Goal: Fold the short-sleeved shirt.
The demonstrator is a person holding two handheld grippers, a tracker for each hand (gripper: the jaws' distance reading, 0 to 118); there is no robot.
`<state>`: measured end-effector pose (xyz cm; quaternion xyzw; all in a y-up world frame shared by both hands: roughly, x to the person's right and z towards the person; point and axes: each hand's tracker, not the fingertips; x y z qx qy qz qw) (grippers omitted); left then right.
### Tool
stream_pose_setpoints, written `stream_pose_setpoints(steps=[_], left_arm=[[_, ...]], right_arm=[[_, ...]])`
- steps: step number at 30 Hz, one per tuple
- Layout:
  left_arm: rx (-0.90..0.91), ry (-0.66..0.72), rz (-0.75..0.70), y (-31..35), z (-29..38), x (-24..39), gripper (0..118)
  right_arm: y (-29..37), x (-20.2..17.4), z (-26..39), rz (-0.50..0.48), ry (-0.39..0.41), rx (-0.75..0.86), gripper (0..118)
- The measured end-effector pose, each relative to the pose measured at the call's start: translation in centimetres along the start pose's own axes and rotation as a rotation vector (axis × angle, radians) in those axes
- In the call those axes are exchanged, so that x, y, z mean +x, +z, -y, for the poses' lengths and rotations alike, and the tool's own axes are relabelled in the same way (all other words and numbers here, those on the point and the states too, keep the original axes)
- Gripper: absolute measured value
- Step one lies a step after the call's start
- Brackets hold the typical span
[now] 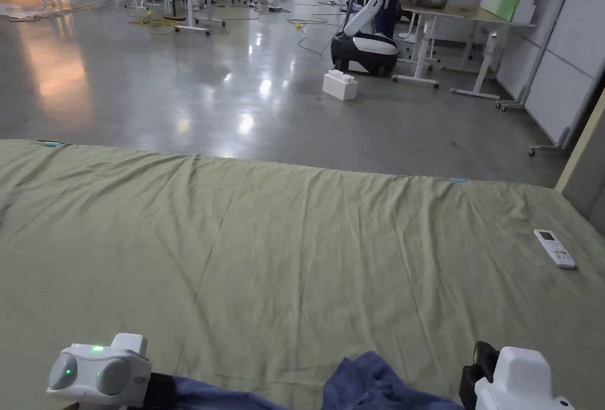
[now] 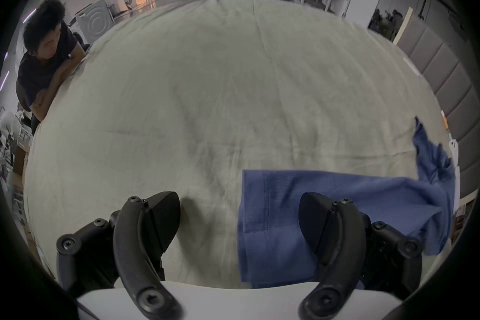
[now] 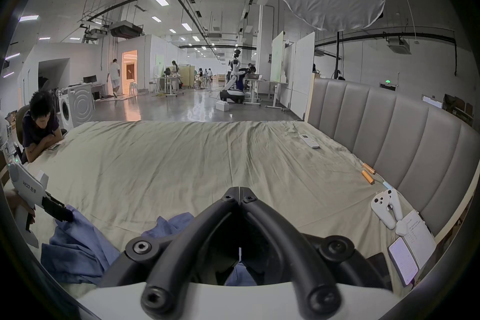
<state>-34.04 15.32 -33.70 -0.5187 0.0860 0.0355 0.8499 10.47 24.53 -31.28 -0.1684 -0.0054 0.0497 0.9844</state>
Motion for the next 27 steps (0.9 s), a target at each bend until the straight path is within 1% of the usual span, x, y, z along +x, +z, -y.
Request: stream_pose_setpoints(steps=[3, 4, 5, 8, 9, 10, 11, 12, 14, 16, 17, 18, 19, 20, 21, 22, 23, 24, 26, 27], left_arm=[[0.039, -0.006, 0.002, 0.3, -0.4, 0.0, 92], [0.043, -0.012, -0.003, 0.4, -0.4, 0.2, 89], [0.053, -0.025, 0.005, -0.4, -0.8, -0.4, 84], [0.093, -0.036, 0.024, 0.0, -1.1, -0.1, 52], [0.099, -0.04, 0.039, -0.3, -1.2, -0.3, 32], [0.102, -0.043, 0.062, -0.3, -1.3, -0.3, 16], [0.105, -0.04, 0.073, -0.2, -1.5, -0.5, 8], [0.097, -0.027, 0.1, -0.2, -1.7, -0.7, 7], [0.09, -0.024, 0.09, -1.7, -1.7, -1.5, 7], [0.137, -0.041, 0.1, -1.1, -1.6, -2.0, 6], [0.162, -0.048, 0.096, 0.8, -1.1, -1.2, 6], [0.181, -0.044, 0.096, 1.4, -1.0, -1.4, 6], [0.201, -0.032, 0.096, 1.9, -0.9, -1.6, 6], [0.234, -0.007, 0.1, 2.7, -0.9, -1.6, 6], [0.249, 0.003, 0.107, 3.4, -0.7, -1.7, 6], [0.258, 0.007, 0.11, 3.9, -0.6, -1.9, 6], [0.271, 0.008, 0.108, 4.3, -0.5, -2.0, 6], [0.28, 0.002, 0.108, 4.6, -0.4, -2.0, 6], [0.289, -0.012, 0.099, 5.0, -0.2, -1.9, 6], [0.289, -0.019, 0.097, 5.0, 0.0, -2.0, 6]], right_arm=[[-0.4, -0.1, 0.4, 0.001, 0.003, -0.017, 0], [-0.5, -0.1, 0.5, 0.002, 0.004, -0.022, 0], [-0.7, -0.1, 0.6, 0.002, 0.006, -0.029, 0], [-1.2, 0.1, 1.0, 0.001, 0.008, -0.046, 0], [-1.5, 0.3, 1.1, 0.002, 0.009, -0.057, 0], [-1.7, 0.4, 1.2, 0.001, 0.007, -0.069, 0], [-2.0, 0.7, 1.3, -0.002, 0.004, -0.081, 0], [-2.4, 0.9, 1.4, -0.003, 0.002, -0.099, 0], [-3.2, 1.6, 1.5, -0.016, -0.004, -0.15, 0], [-4.2, 2.4, 1.7, -0.018, 0.005, -0.203, 1], [-5.0, 2.8, 1.9, -0.026, 0.021, -0.265, 1], [-5.8, 3.1, 2.1, -0.028, 0.026, -0.319, 7], [-6.6, 3.5, 2.5, -0.039, 0.013, -0.357, 19], [-7.7, 3.9, 3.0, -0.045, 0.013, -0.416, 40], [-8.5, 4.0, 3.5, -0.043, 0.012, -0.455, 68], [-9.4, 4.1, 4.1, -0.053, 0.013, -0.494, 81], [-10.2, 4.2, 4.8, -0.067, 0.026, -0.548, 86], [-10.8, 4.1, 5.3, -0.072, 0.034, -0.58, 85], [-12.1, 3.6, 6.9, -0.113, 0.078, -0.623, 79], [-12.4, 3.4, 7.5, -0.123, 0.082, -0.648, 76]])
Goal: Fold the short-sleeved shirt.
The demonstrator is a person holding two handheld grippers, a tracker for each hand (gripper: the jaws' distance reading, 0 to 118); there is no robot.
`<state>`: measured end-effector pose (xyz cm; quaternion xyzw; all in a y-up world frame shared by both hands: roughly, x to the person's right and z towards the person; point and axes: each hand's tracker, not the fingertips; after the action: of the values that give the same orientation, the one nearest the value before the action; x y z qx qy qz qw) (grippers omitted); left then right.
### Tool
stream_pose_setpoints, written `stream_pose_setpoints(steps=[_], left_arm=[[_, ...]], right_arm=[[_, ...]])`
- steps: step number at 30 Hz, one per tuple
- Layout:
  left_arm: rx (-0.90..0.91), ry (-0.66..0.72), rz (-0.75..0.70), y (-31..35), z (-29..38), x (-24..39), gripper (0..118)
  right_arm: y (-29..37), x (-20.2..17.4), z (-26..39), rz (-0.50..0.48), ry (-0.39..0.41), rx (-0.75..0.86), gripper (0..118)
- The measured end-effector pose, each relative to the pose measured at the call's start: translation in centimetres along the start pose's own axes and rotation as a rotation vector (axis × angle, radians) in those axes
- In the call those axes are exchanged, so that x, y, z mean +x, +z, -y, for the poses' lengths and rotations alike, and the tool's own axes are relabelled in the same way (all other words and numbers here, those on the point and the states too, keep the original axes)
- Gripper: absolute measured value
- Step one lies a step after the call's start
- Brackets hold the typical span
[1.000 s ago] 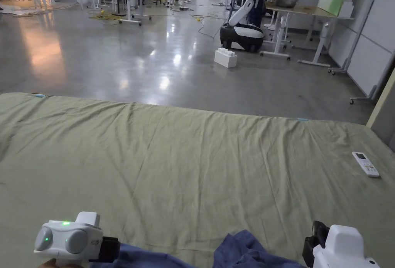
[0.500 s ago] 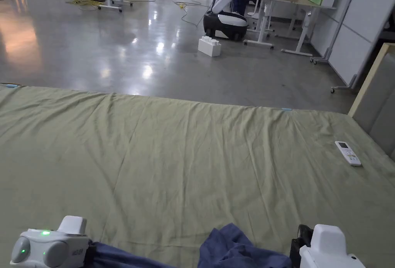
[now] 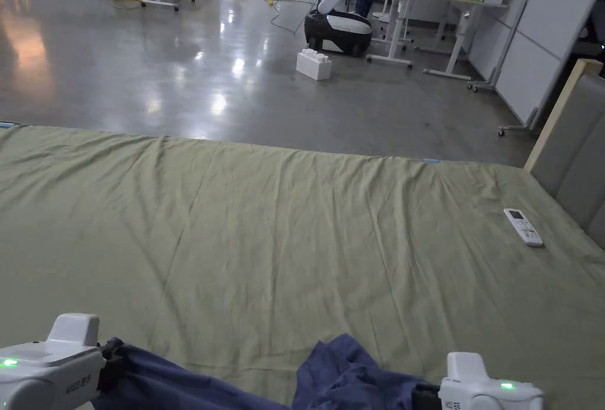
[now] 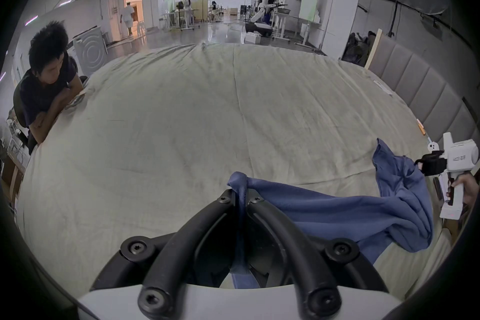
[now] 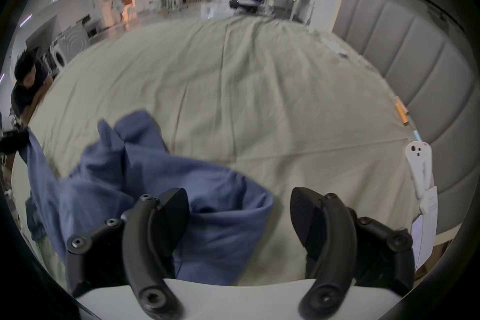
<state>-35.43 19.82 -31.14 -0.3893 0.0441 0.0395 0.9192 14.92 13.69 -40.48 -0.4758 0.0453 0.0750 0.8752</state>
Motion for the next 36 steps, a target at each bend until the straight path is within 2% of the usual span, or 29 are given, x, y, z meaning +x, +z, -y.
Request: stream_pose_setpoints(steps=[1, 3, 4, 6, 9, 13, 17, 21, 22, 25, 27, 33, 34, 36], left_arm=[[-0.001, -0.002, -0.003, 0.0, 0.2, -0.1, 6], [-0.007, 0.005, -0.009, 0.0, 0.5, 0.1, 6], [-0.008, 0.014, -0.01, 0.0, 0.7, 0.0, 6], [-0.006, 0.029, -0.012, 0.1, 0.9, -0.1, 6], [0.026, 0.038, -0.018, 1.1, 0.6, 0.0, 6], [0.101, 0.068, -0.002, 3.3, -0.9, -0.2, 6], [0.177, 0.057, 0.0, 6.2, -3.1, -0.6, 6], [0.243, 0.039, -0.025, 5.1, -2.6, -0.6, 6], [0.264, 0.047, -0.031, 7.5, -4.5, -1.4, 6], [0.306, 0.07, -0.047, 7.6, -5.1, -2.5, 6], [0.331, 0.066, -0.072, 9.6, -8.9, -8.4, 6], [0.397, 0.11, -0.125, 11.2, -13.5, -13.2, 6], [0.453, 0.047, -0.185, 15.5, -13.4, -8.4, 6], [0.464, 0.069, -0.189, 17.3, -13.8, -7.3, 6]], right_arm=[[-0.9, -0.2, 0.4, -0.01, 0.012, -0.027, 76], [-1.5, -0.6, 1.1, -0.072, -0.018, 0.006, 42], [-1.2, -0.7, 1.3, -0.037, -0.023, 0.028, 35], [-0.4, -1.1, 1.3, -0.072, -0.02, 0.052, 5], [1.9, -1.7, 0.9, 0.001, 0.065, 0.108, 5], [5.8, -1.0, -0.2, -0.03, -0.03, 0.217, 5], [10.4, -0.4, -1.9, -0.006, -0.012, 0.324, 5], [14.0, 0.3, -3.5, 0.015, -0.017, 0.415, 5], [15.0, 0.5, -4.0, 0.015, -0.017, 0.431, 5], [17.7, 0.7, -5.6, 0.052, -0.013, 0.509, 5], [19.4, 0.9, -6.8, 0.07, -0.021, 0.542, 5], [22.9, 2.7, -10.9, 0.111, -0.082, 0.608, 5], [23.5, 3.1, -11.6, 0.111, -0.095, 0.615, 5], [24.4, 3.6, -12.6, 0.119, -0.096, 0.637, 5]])
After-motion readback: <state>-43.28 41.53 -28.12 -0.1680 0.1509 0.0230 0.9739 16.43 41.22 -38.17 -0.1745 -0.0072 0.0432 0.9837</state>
